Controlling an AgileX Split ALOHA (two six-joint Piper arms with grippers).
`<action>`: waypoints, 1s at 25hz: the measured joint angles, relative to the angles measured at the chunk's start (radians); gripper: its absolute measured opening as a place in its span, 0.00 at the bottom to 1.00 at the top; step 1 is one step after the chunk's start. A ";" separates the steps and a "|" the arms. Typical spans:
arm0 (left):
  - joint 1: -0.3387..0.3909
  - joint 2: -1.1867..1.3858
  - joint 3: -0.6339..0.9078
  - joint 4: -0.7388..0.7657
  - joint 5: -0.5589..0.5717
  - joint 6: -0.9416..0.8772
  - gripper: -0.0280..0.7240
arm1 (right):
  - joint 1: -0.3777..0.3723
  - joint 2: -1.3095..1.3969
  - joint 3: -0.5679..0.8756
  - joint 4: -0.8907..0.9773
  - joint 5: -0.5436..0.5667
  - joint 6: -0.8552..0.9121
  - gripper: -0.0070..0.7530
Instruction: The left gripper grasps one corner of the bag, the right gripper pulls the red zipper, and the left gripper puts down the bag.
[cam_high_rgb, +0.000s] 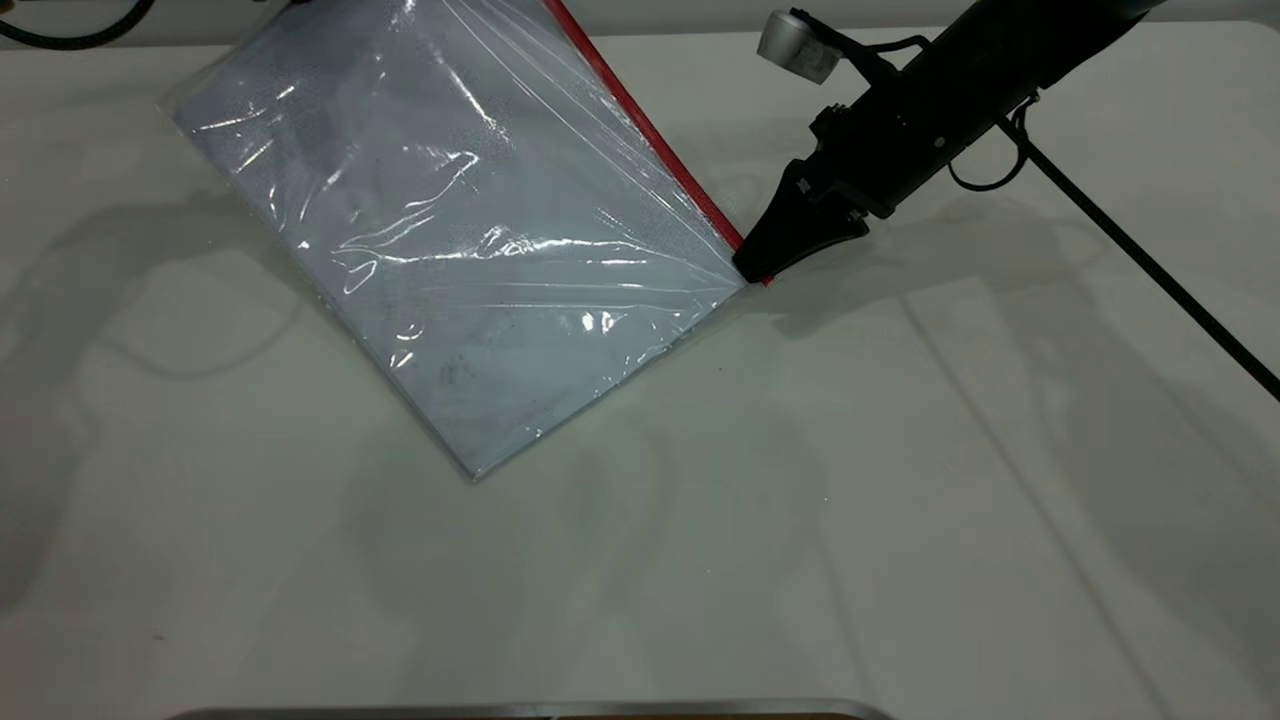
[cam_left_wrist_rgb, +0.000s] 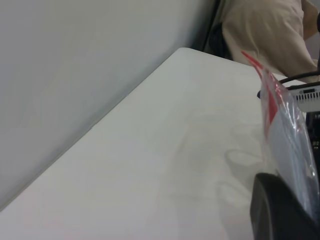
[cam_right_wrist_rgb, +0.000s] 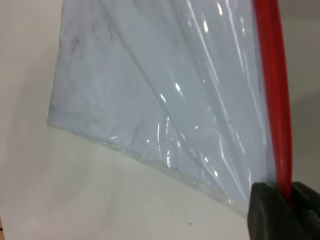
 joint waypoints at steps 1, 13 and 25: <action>0.000 0.000 0.000 0.005 0.000 0.000 0.11 | 0.000 0.000 0.000 -0.005 0.000 0.000 0.14; -0.086 0.008 -0.008 0.149 -0.122 -0.192 0.14 | 0.000 -0.270 -0.049 -0.095 0.156 0.138 0.65; -0.121 -0.035 -0.008 0.168 -0.124 -0.737 0.62 | 0.001 -0.735 -0.050 -0.377 0.213 0.696 0.52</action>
